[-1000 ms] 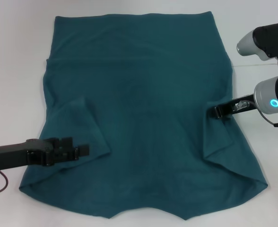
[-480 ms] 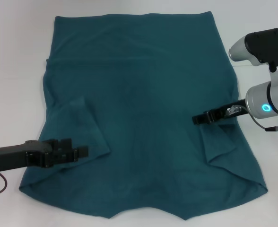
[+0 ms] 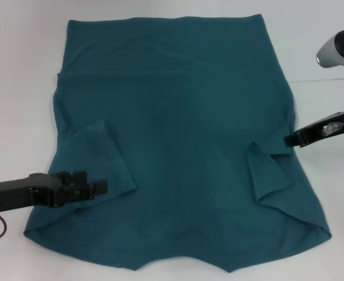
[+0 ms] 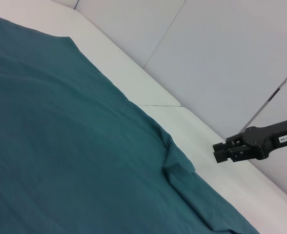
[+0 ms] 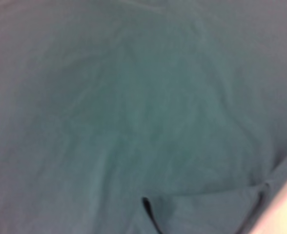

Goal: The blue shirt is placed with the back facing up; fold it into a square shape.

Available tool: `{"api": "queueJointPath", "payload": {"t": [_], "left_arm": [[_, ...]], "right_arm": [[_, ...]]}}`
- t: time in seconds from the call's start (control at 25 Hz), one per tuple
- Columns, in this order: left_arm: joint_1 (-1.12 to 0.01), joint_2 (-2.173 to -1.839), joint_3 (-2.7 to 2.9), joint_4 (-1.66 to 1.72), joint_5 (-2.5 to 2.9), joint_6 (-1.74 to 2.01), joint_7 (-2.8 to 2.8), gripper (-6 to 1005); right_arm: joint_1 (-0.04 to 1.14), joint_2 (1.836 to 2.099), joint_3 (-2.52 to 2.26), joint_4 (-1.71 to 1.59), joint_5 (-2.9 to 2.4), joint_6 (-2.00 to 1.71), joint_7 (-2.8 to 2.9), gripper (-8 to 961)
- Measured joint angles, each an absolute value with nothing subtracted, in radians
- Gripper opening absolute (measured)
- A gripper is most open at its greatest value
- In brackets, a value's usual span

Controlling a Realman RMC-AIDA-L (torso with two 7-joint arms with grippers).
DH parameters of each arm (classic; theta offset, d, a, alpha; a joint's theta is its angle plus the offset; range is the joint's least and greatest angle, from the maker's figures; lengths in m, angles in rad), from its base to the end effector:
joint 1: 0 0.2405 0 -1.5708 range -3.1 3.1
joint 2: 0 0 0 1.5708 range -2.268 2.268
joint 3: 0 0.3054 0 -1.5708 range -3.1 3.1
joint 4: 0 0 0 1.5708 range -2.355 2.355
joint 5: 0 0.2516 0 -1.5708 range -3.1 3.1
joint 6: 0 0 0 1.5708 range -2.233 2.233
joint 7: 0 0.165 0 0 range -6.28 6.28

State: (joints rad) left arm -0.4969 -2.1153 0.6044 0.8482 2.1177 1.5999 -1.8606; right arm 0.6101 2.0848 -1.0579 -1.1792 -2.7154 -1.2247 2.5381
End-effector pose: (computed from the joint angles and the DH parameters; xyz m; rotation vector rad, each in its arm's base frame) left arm -0.3224 0.3897 -0.0137 -2.5699 -1.1774 -0.6818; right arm 0.2850 0.4825 0.0181 -2.1774 1.0888 -0.1999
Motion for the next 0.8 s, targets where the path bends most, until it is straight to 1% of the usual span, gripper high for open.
{"api": "queueJointPath", "payload": {"t": [0.24, 0.44, 0.64, 0.8], "left_arm": [[-0.498, -2.115, 0.604, 0.848, 2.117, 1.6, -1.861, 847], [-0.497, -2.116, 0.604, 0.848, 2.116, 1.6, -1.862, 847], [-0.496, -2.117, 0.604, 0.848, 2.115, 1.602, -1.866, 848], [-0.496, -2.118, 0.604, 0.848, 2.115, 1.603, -1.867, 848]], "right_arm": [[0.606, 2.089, -1.057, -1.137, -2.758, -1.182, 2.498, 349], [0.615, 2.092, -1.072, -1.033, -2.753, -1.09, 2.472, 105], [0.625, 2.095, -1.107, -0.95, -2.751, -1.016, 2.455, -2], [0.634, 2.095, -1.12, -0.917, -2.751, -0.992, 2.455, -2]]}}
